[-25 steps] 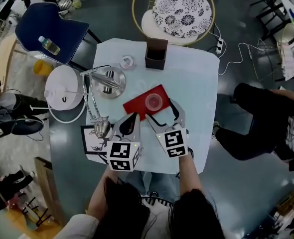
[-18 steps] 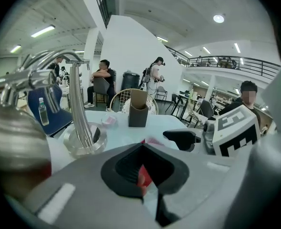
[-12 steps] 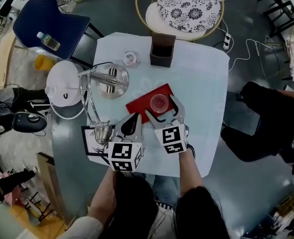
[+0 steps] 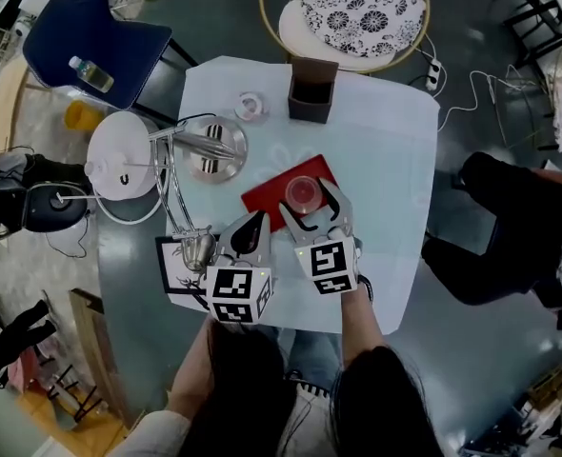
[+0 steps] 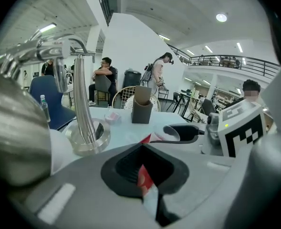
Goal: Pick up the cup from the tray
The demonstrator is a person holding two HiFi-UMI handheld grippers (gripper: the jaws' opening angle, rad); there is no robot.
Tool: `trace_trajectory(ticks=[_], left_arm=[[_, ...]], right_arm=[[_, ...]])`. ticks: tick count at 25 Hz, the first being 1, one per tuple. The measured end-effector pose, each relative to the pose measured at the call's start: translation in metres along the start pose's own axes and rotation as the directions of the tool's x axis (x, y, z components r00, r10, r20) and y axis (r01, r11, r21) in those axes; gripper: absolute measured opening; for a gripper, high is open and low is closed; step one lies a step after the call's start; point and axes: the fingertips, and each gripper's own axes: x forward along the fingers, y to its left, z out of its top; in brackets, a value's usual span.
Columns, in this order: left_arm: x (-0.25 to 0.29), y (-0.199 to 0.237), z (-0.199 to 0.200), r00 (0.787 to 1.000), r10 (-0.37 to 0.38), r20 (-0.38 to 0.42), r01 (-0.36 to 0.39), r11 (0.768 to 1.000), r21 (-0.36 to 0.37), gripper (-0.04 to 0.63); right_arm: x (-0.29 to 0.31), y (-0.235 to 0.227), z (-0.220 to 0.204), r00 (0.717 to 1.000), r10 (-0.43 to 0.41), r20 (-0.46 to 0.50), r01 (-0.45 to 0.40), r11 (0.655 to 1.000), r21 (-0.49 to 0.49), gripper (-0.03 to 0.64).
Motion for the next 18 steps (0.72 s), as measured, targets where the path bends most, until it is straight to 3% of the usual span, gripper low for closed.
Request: trace_trajectory(ticks=[7,18], left_arm=[[-0.008,-0.013,0.006,0.999,-0.035,0.021,0.035,0.999,0.009,0.0],[-0.02,-0.067,0.003,0.99,-0.139,0.02,0.138,0.988,0.063,0.0]], right_arm=[[-0.028,-0.003,0.011,0.999,-0.039,0.015,0.039,0.999,-0.001,0.341],[-0.103,-0.036,-0.012,0.98,-0.198,0.0,0.197,0.977,0.084,0.339]])
